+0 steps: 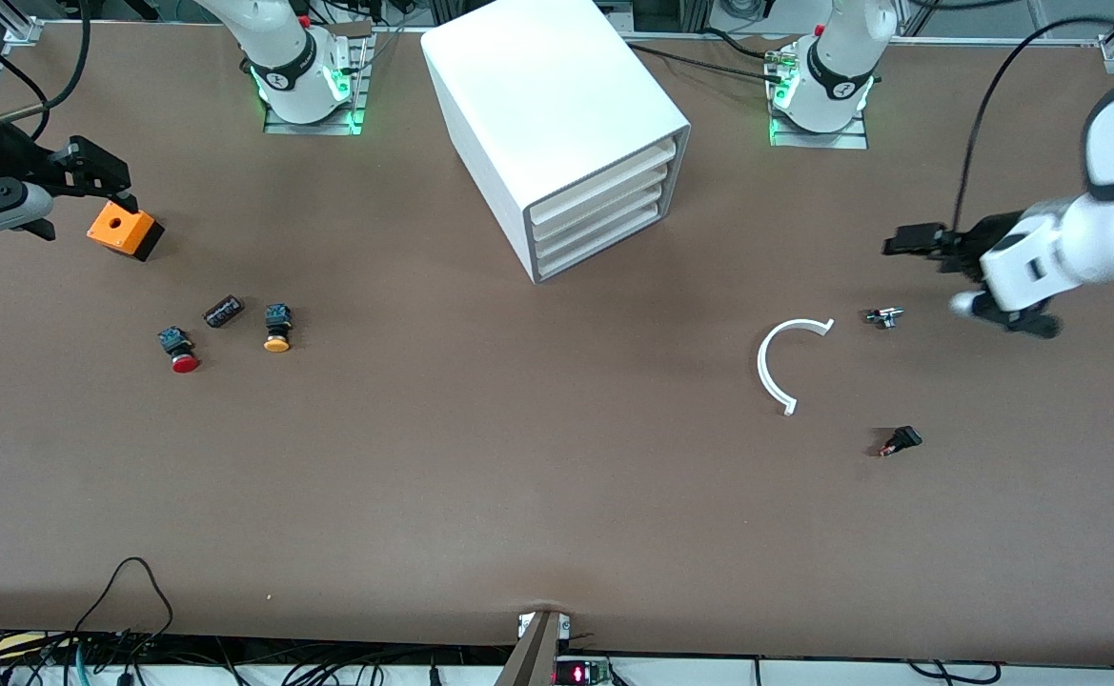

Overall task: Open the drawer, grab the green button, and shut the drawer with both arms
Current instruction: 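Reach the left gripper to the lowest drawer handle of the white cabinet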

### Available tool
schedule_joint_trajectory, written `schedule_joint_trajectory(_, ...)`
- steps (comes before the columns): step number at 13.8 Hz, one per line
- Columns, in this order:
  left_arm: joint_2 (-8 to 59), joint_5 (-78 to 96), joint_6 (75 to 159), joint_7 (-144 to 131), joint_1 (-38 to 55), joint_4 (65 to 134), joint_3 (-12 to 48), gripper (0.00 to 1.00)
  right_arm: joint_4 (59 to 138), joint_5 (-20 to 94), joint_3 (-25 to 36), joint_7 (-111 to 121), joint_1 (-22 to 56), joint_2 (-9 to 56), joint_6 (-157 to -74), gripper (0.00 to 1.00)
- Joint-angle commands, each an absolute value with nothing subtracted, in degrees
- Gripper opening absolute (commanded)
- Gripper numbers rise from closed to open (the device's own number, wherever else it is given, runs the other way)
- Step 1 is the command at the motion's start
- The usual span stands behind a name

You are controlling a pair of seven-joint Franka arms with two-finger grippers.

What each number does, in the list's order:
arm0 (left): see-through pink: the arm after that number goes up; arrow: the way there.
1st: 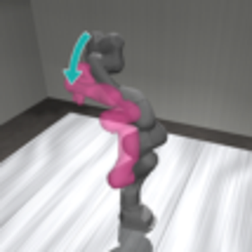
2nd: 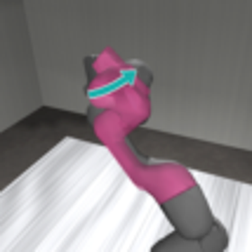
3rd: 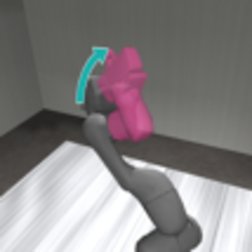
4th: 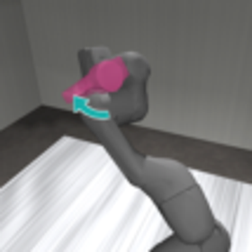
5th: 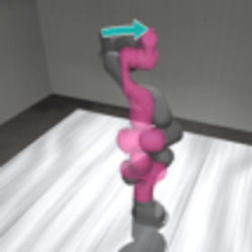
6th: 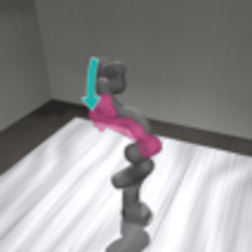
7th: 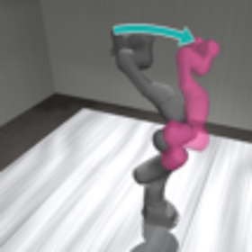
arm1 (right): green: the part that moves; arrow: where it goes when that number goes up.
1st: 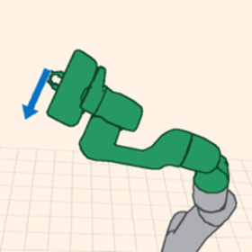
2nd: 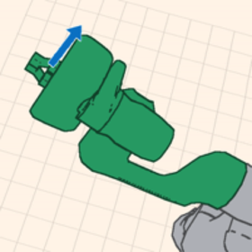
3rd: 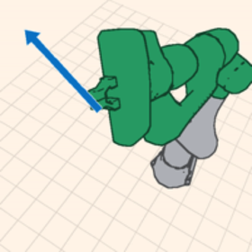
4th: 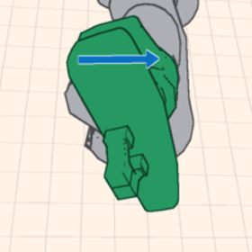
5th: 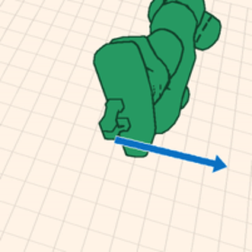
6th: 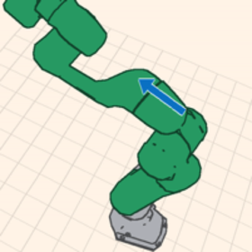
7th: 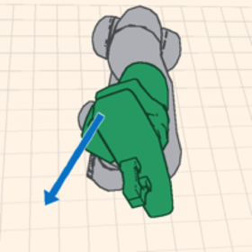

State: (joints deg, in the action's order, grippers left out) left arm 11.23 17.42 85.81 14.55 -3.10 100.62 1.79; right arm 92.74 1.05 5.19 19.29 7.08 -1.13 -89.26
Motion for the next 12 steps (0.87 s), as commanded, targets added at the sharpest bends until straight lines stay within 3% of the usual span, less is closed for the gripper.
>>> schedule_joint_trajectory(1,16.9,23.1,81.7,18.7,-2.3,99.2,3.7,0.99,91.2,0.9,4.6,21.2,6.3,-0.2,-88.2,0.99)
schedule_joint_trajectory(7,29.3,35.9,83.2,25.6,-2.0,99.8,8.5,1.0,91.2,1.0,4.6,21.2,6.4,0.6,-88.1,0.99)
schedule_joint_trajectory(10,32.4,38.3,89.4,29.1,-2.2,100.6,14.0,1.0,91.2,0.7,4.4,21.0,6.5,0.5,-88.1,0.99)
schedule_joint_trajectory(12,33.9,43.5,95.7,34.7,-2.0,104.9,16.0,1.0,91.3,1.0,4.4,21.2,6.5,0.7,-88.6,0.99)
